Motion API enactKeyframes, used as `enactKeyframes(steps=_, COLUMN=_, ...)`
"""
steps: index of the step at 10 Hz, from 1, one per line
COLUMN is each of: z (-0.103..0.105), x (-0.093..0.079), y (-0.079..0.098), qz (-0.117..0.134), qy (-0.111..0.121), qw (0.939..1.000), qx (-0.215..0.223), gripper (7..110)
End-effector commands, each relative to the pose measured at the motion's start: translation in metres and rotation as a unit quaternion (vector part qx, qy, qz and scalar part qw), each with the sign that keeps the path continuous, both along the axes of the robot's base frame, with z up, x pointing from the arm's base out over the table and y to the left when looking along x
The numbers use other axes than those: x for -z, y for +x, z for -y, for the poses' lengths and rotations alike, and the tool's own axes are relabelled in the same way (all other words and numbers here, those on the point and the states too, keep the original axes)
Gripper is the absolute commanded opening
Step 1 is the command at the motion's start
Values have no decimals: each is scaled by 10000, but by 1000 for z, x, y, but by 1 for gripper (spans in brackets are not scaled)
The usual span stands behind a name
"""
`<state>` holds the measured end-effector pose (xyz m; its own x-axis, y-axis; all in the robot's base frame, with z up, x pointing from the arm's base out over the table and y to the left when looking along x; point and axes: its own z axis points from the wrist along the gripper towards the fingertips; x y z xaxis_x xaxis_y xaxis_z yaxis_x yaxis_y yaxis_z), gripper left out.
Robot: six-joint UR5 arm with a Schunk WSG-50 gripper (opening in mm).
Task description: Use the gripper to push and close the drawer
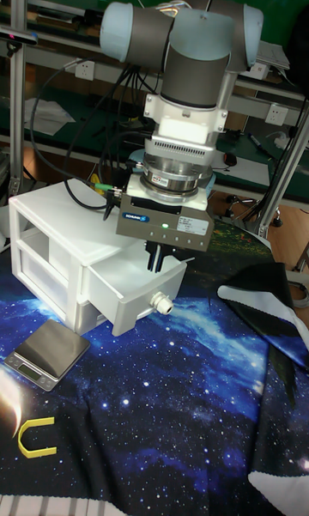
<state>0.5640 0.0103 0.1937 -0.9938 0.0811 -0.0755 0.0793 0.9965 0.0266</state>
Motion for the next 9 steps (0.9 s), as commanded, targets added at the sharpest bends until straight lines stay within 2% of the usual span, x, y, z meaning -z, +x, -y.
enactKeyframes(steps=1, z=-4, x=-1, y=1, qz=15, qy=95, qw=9999, qx=-90, gripper=7)
enactKeyframes(steps=4, z=-4, x=-1, y=1, qz=23, qy=86, qw=9999, qx=-98, gripper=7)
enactKeyframes(steps=6, z=0, x=-1, y=-4, qz=-68, qy=1, qw=9997, qx=-237, gripper=7)
enactKeyframes(steps=7, z=0, x=-9, y=8, qz=-123, qy=-74, qw=9993, qx=-352, gripper=7)
enactKeyframes(steps=8, z=-9, x=-20, y=27, qz=-181, qy=4, qw=9992, qx=-361, gripper=7)
enactKeyframes(steps=9, z=-25, x=-32, y=47, qz=-203, qy=227, qw=9988, qx=-374, gripper=7)
